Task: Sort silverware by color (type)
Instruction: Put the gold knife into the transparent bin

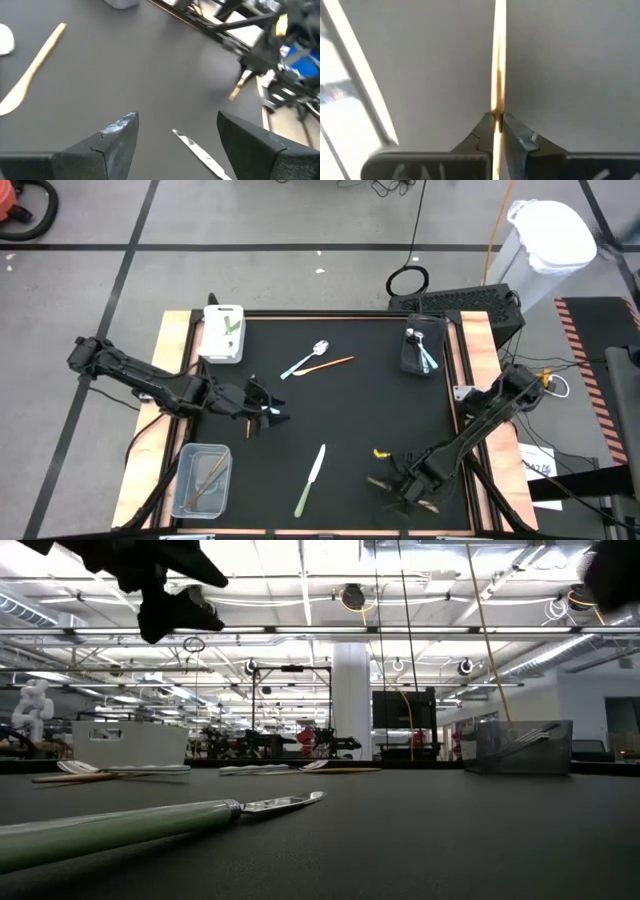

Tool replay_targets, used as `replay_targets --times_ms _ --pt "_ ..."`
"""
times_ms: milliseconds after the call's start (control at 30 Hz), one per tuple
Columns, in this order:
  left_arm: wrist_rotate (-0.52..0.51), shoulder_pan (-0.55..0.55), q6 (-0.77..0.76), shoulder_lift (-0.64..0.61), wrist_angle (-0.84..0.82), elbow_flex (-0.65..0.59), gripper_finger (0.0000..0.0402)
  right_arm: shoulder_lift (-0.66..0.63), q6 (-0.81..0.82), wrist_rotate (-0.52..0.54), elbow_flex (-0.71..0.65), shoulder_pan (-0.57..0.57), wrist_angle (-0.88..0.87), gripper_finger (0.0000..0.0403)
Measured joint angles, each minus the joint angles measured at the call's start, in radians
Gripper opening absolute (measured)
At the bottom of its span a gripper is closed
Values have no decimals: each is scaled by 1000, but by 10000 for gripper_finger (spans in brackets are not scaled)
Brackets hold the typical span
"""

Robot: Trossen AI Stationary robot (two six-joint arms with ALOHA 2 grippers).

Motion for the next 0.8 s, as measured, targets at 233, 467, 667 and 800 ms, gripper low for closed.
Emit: replay_targets --times_ms 233,467,667,800 --pt "58 -1 31 -21 -1 42 270 -183 108 399 3 -52 -9 12" --pt "48 -8 42 -21 208 51 270 -298 89 754 4 -113 162 12" --pt "51 -22 133 26 381 52 270 -296 -161 787 4 -174 501 12" --pt "101 -41 155 82 485 52 270 -290 -347 791 4 -221 703 12"
